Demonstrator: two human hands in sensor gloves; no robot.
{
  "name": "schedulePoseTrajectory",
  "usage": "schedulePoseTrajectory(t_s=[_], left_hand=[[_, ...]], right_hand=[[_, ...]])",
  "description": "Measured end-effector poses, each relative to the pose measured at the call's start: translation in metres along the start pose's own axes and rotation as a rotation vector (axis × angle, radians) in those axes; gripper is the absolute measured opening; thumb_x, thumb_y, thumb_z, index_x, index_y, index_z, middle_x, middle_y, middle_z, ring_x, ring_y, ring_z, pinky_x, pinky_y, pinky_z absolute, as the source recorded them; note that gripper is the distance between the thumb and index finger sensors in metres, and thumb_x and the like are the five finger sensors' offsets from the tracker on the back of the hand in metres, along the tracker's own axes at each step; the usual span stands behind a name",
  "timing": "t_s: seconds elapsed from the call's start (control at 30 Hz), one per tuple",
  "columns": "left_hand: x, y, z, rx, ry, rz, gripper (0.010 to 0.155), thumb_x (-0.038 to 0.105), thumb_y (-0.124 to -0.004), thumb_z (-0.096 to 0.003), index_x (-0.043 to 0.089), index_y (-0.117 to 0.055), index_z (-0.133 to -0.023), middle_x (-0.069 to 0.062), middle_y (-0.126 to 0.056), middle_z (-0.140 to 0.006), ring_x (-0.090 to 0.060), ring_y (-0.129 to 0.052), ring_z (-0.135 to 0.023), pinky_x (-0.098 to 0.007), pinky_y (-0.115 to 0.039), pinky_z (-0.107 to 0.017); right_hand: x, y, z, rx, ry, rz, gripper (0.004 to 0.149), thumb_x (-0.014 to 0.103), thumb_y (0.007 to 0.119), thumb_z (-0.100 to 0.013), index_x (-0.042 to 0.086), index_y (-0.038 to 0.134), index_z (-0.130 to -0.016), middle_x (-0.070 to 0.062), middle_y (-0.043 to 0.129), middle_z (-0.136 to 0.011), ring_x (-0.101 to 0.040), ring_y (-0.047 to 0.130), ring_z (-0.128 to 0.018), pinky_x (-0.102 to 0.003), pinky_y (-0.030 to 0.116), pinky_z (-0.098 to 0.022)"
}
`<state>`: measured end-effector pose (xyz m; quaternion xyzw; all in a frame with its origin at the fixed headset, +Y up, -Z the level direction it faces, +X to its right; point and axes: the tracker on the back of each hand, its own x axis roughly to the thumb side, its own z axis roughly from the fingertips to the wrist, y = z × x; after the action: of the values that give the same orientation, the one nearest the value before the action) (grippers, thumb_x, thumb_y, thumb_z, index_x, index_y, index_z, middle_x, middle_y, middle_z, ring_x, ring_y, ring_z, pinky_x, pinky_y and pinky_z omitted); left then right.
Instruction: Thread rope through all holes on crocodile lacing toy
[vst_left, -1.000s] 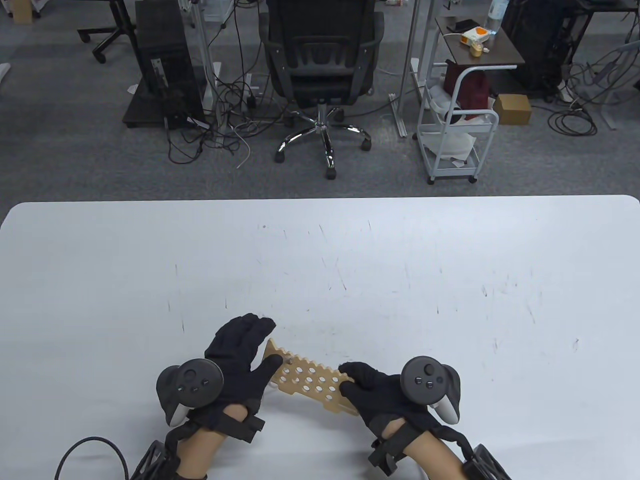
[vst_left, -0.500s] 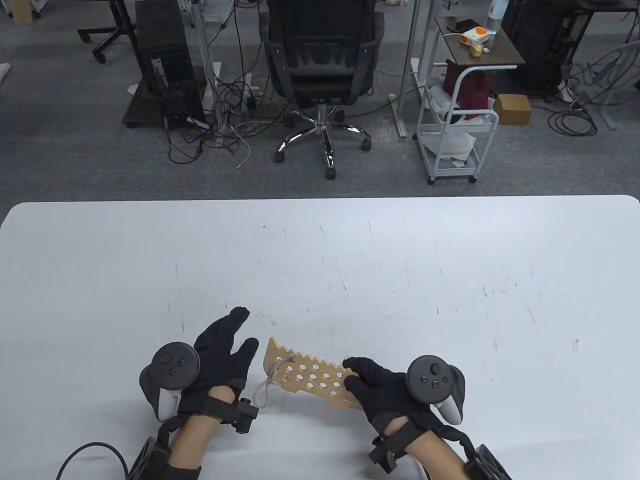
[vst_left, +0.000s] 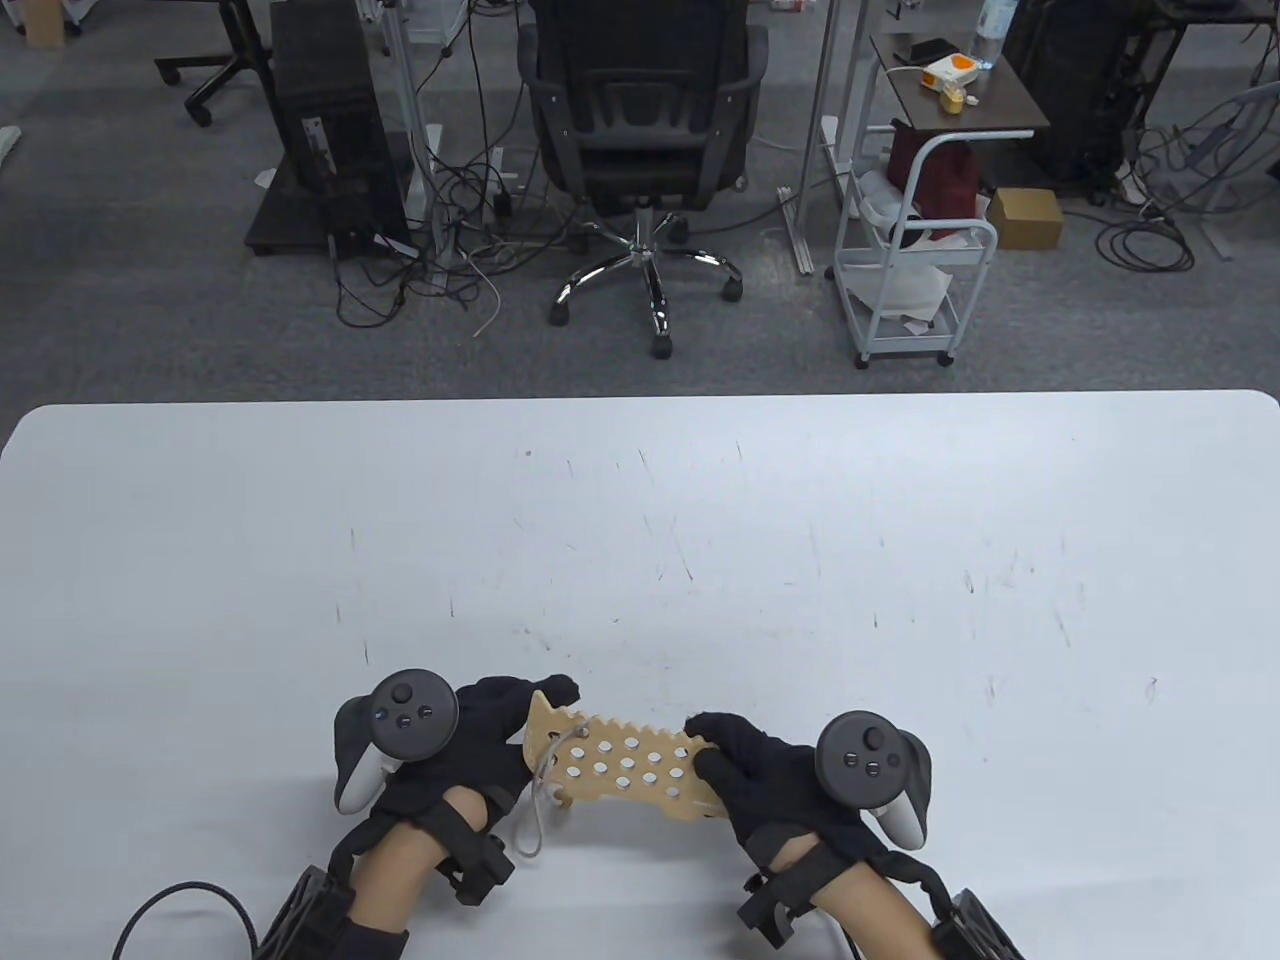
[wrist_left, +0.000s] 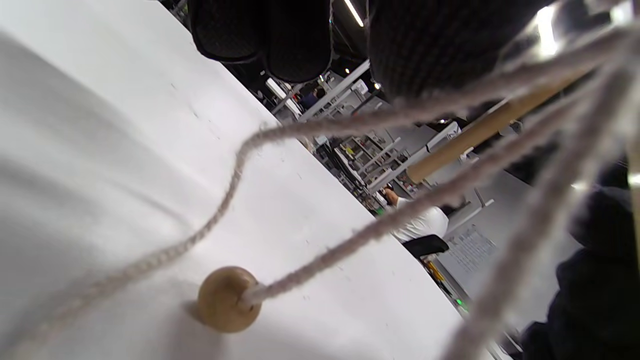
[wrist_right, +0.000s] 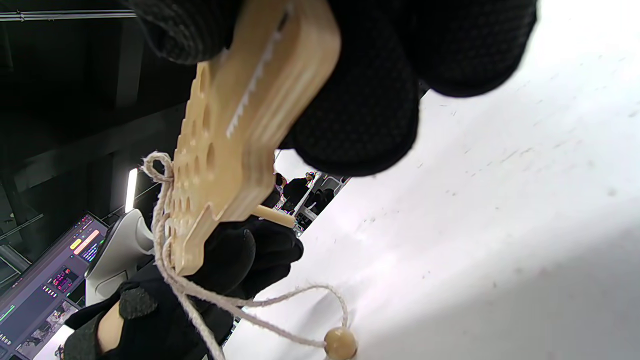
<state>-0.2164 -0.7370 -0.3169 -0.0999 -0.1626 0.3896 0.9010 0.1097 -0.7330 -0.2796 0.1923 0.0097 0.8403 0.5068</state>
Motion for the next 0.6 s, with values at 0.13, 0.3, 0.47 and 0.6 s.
schedulePoseTrajectory(t_s=[0.13, 0.3, 0.47, 0.6], left_hand=[[0.001, -0.005, -0.001, -0.052, -0.024, 0.039, 0.059, 0.044, -0.090, -0.0399, 0.052, -0.073, -0.096, -0.003, -0.069, -0.101, -0.036, -0.061, -0.100, -0.059, -0.044, -0.077], [0.001, -0.012, -0.003, -0.131, -0.052, 0.147, 0.061, 0.045, -0.091, -0.0392, 0.053, -0.073, -0.096, -0.002, -0.067, -0.102, -0.036, -0.059, -0.101, -0.059, -0.043, -0.078], [0.002, -0.016, -0.004, -0.155, -0.078, 0.183, 0.055, 0.044, -0.091, -0.0395, 0.053, -0.078, -0.092, -0.002, -0.068, -0.102, -0.035, -0.060, -0.101, -0.059, -0.043, -0.078], [0.001, -0.014, -0.004, -0.133, -0.093, 0.190, 0.048, 0.045, -0.090, -0.0398, 0.051, -0.085, -0.087, -0.002, -0.071, -0.100, -0.035, -0.064, -0.100, -0.059, -0.045, -0.077]], right_hand=[[0.000, 0.001, 0.000, 0.006, -0.004, -0.004, 0.047, 0.037, 0.069, -0.047, 0.018, 0.070, -0.089, -0.003, 0.093, -0.065, -0.025, 0.101, -0.041, -0.048, 0.077, -0.043], [0.001, 0.002, 0.000, 0.025, -0.015, -0.019, 0.047, 0.037, 0.068, -0.047, 0.018, 0.070, -0.089, -0.003, 0.093, -0.065, -0.025, 0.101, -0.041, -0.048, 0.077, -0.043], [0.001, 0.002, 0.000, 0.029, -0.019, -0.036, 0.046, 0.037, 0.069, -0.047, 0.018, 0.070, -0.089, -0.003, 0.093, -0.065, -0.025, 0.101, -0.041, -0.048, 0.077, -0.043], [0.001, 0.003, 0.000, 0.027, -0.019, -0.048, 0.046, 0.037, 0.069, -0.047, 0.018, 0.070, -0.089, -0.004, 0.093, -0.065, -0.025, 0.101, -0.041, -0.048, 0.077, -0.043]])
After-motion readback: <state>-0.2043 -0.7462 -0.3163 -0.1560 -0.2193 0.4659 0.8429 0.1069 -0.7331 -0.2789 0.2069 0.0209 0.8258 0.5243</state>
